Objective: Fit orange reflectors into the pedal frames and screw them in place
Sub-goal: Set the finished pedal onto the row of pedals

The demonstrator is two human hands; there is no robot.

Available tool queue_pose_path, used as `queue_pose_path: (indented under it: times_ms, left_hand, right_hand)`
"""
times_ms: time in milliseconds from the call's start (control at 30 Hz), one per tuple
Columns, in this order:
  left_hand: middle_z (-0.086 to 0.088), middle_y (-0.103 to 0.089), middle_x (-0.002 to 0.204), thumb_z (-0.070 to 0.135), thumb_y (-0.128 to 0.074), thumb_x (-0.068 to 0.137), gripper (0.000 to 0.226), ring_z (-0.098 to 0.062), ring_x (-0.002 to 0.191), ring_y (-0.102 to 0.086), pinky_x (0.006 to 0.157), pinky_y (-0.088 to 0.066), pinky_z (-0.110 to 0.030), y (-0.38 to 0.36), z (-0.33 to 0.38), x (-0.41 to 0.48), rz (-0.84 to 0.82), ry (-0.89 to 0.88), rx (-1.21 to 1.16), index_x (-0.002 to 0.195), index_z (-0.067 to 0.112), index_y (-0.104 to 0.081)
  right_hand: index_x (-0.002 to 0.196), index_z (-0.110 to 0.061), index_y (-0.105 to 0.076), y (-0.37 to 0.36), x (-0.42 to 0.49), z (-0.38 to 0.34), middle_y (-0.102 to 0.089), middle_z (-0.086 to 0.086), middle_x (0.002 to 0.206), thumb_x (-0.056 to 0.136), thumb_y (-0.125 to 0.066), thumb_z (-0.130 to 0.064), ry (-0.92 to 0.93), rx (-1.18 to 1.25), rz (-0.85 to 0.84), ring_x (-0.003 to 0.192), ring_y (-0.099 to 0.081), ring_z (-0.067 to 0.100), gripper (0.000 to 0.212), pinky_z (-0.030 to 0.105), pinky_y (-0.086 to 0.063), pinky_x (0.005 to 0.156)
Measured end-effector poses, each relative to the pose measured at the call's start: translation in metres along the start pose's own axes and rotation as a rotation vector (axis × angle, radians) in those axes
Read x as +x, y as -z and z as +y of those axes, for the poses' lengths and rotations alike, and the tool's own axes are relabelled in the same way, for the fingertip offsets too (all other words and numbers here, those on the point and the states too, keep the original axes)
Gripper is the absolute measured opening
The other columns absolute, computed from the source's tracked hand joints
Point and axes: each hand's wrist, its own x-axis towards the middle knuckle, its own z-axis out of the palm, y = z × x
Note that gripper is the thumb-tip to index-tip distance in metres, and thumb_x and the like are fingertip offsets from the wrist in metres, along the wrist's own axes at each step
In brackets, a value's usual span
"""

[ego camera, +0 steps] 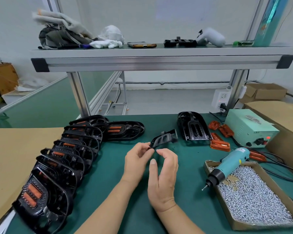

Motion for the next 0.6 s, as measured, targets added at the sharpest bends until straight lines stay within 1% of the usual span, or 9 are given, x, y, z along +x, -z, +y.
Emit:
queue_pose_path:
  times_ms: [67, 100, 167, 200, 267, 367, 433, 533, 600]
  left_hand:
    - [-0.014, -0.065, 0.095, 0.000, -0.051, 0.098, 0.023, -0.031, 0.096, -0.058, 0.099, -0.045, -0.047, 0.007, -0.008, 0.005, 0.064, 0.046, -0.080, 0.084, 0.015, -0.061]
    - [-0.018, -0.065, 0.098, 0.004, -0.052, 0.099, 0.016, -0.031, 0.097, -0.060, 0.098, -0.047, -0.047, 0.012, -0.014, 0.007, 0.101, 0.068, -0.137, 0.088, 0.011, -0.061]
    - [-0.022, -0.067, 0.101, 0.009, -0.053, 0.100, 0.010, -0.029, 0.095, -0.065, 0.091, -0.054, -0.039, 0.020, -0.023, 0.012, 0.143, 0.111, -0.286, 0.095, 0.004, -0.060]
    - [-0.021, -0.069, 0.099, 0.011, -0.053, 0.101, 0.013, -0.027, 0.092, -0.069, 0.086, -0.057, -0.035, 0.024, -0.028, 0.014, 0.151, 0.121, -0.364, 0.096, 0.002, -0.060]
    - [-0.017, -0.073, 0.087, 0.014, -0.054, 0.101, 0.020, -0.022, 0.082, -0.073, 0.075, -0.059, -0.027, 0.031, -0.031, 0.013, 0.182, 0.150, -0.471, 0.088, 0.001, -0.061]
    - [-0.011, -0.072, 0.075, 0.015, -0.059, 0.099, 0.023, -0.017, 0.068, -0.072, 0.066, -0.059, -0.024, 0.046, -0.036, 0.008, 0.255, 0.243, -0.550, 0.079, 0.004, -0.066]
    - [-0.012, -0.071, 0.077, 0.015, -0.060, 0.098, 0.021, -0.016, 0.067, -0.072, 0.064, -0.059, -0.024, 0.053, -0.039, 0.001, 0.256, 0.287, -0.562, 0.082, 0.003, -0.068]
    - [-0.014, -0.073, 0.084, 0.016, -0.059, 0.098, 0.020, -0.017, 0.070, -0.072, 0.063, -0.059, -0.024, 0.061, -0.041, -0.009, 0.223, 0.313, -0.571, 0.089, 0.001, -0.069]
    - [-0.017, -0.075, 0.090, 0.016, -0.057, 0.099, 0.022, -0.018, 0.073, -0.073, 0.062, -0.059, -0.023, 0.066, -0.041, -0.015, 0.206, 0.316, -0.574, 0.092, -0.001, -0.070]
  right_hand:
    - [0.120, -0.003, -0.056, -0.001, 0.002, 0.002, -0.055, 0.002, 0.120, 0.094, -0.047, -0.021, -0.070, 0.028, 0.011, 0.117, -0.052, 0.021, 0.033, 0.045, -0.042, 0.101]
    - [0.120, -0.004, -0.056, -0.001, 0.002, 0.004, -0.054, 0.002, 0.120, 0.094, -0.046, -0.022, -0.099, 0.040, 0.015, 0.117, -0.052, 0.021, 0.033, 0.046, -0.042, 0.101]
    - [0.120, -0.003, -0.055, -0.002, 0.002, 0.007, -0.053, 0.002, 0.120, 0.094, -0.045, -0.022, -0.154, 0.053, 0.029, 0.117, -0.051, 0.021, 0.034, 0.048, -0.042, 0.103]
    - [0.121, -0.002, -0.054, -0.002, 0.003, 0.008, -0.053, 0.002, 0.121, 0.094, -0.045, -0.021, -0.174, 0.049, 0.039, 0.118, -0.051, 0.022, 0.034, 0.047, -0.041, 0.105]
    - [0.124, 0.000, -0.053, -0.003, 0.005, 0.012, -0.050, 0.002, 0.124, 0.093, -0.048, -0.015, -0.222, 0.052, 0.068, 0.122, -0.048, 0.022, 0.034, 0.046, -0.039, 0.108]
    - [0.131, 0.003, -0.048, -0.004, 0.007, 0.018, -0.045, 0.006, 0.133, 0.094, -0.053, -0.004, -0.323, 0.044, 0.075, 0.130, -0.043, 0.027, 0.038, 0.049, -0.035, 0.112]
    - [0.136, 0.004, -0.044, -0.002, 0.009, 0.021, -0.042, 0.010, 0.138, 0.095, -0.055, 0.003, -0.417, 0.032, 0.057, 0.135, -0.039, 0.030, 0.043, 0.050, -0.032, 0.116]
    - [0.142, 0.001, -0.041, 0.000, 0.014, 0.025, -0.041, 0.012, 0.145, 0.097, -0.052, 0.000, -0.561, 0.010, 0.018, 0.141, -0.034, 0.028, 0.047, 0.044, -0.026, 0.120]
    - [0.146, -0.001, -0.039, 0.002, 0.014, 0.024, -0.040, 0.011, 0.149, 0.100, -0.047, -0.002, -0.597, -0.029, -0.037, 0.143, -0.033, 0.025, 0.047, 0.039, -0.025, 0.121]
